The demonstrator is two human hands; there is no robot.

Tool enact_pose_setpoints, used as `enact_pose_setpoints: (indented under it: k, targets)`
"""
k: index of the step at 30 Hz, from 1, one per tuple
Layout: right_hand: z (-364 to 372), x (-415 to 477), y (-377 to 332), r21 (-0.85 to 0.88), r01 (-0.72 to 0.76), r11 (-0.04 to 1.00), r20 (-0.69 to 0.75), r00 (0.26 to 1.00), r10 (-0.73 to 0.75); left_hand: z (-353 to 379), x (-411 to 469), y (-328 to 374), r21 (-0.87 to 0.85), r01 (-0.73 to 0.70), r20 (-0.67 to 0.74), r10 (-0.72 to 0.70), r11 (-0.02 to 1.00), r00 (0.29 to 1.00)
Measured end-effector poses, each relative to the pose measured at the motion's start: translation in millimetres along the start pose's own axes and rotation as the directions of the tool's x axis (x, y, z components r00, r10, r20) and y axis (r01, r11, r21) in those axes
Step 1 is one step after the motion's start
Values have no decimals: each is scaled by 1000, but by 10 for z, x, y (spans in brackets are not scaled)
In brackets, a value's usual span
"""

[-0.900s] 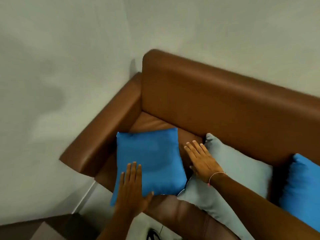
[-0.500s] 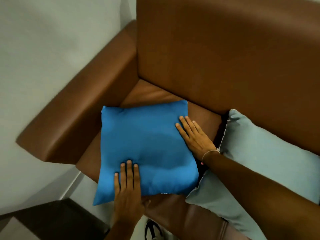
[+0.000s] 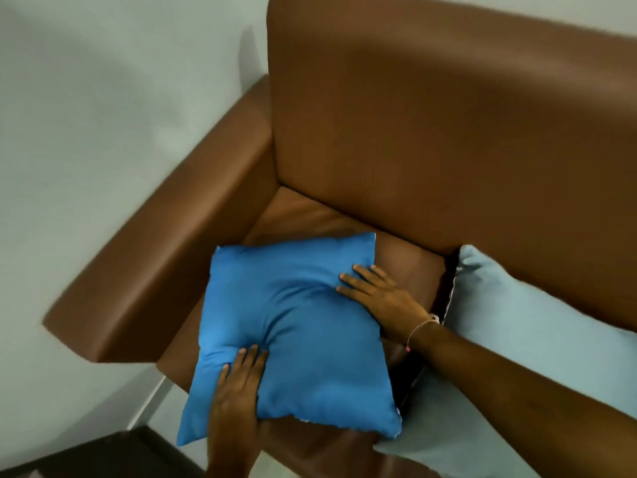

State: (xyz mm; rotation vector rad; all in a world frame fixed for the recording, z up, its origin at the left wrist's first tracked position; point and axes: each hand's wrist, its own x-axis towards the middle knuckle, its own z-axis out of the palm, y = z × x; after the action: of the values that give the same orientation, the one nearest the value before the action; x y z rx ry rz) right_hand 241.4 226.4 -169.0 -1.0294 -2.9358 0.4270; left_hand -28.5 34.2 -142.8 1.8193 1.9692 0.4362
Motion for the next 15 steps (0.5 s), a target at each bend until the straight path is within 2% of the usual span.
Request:
enact_pose_setpoints:
  k: [2,5,8,10,12,15]
  targets:
    - [-172,22,-79,27,-5,1000,-39,999,6,-322,98,-7,-103,-41,-69,34,994,997]
    - [-512,48,-167,130,-16,991,-167,985,38,-855,284,13,-113,2,-111,-15,994,994]
    - [-827,44,-199,334,-65,940,-271,949,161,-1463,702,186,-23,-7,-22,6,1000,1000]
    - [-948,42,-192,425,-124,896,-355,888,292,-1776,1082,288,55,-31,30,29,998,999]
    - [-1111,88,-200,573,-175,801,-378,810,448,-1994,1526,349,92,-46,-14,48,995,999]
    - [-1417,259,-152,710,-178,682,-389,707,590,-2185,2192,459,-33,-118,6,118,992,993]
